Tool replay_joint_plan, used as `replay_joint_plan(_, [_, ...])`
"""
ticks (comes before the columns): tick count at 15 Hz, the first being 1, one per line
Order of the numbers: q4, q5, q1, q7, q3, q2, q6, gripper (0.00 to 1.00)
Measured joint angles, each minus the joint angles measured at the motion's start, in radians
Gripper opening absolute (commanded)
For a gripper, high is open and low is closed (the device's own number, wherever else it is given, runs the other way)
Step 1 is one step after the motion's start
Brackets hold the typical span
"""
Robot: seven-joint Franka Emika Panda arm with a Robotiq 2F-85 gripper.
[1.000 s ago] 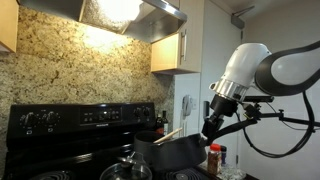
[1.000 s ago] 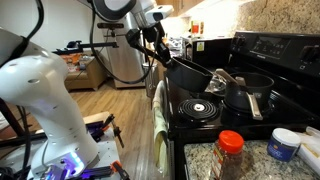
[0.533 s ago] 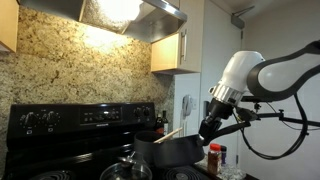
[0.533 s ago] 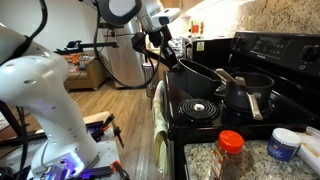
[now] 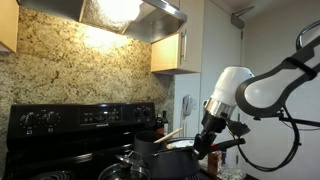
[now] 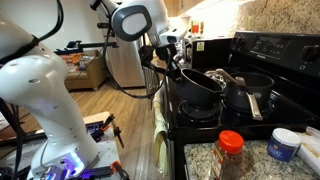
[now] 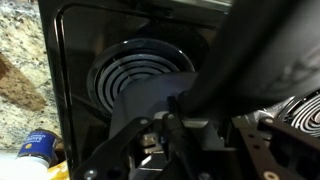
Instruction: Slide the brown pot handle to the right, put the lid on the covered pot, and then put the pot with a black handle on the right front plate
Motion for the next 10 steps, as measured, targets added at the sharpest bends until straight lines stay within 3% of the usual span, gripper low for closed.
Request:
replay_joint_plan(1, [0.001, 0.000, 0.001, 0.000, -0.001, 0.000, 0.000, 0.36])
replay_joint_plan(2, [0.002, 0.000, 0.001, 0.000, -0.002, 0.000, 0.000, 0.15])
replay_joint_plan(10, [0.002, -0.074, -0.039, -0.001, 0.009, 0.015, -0.021, 0.15])
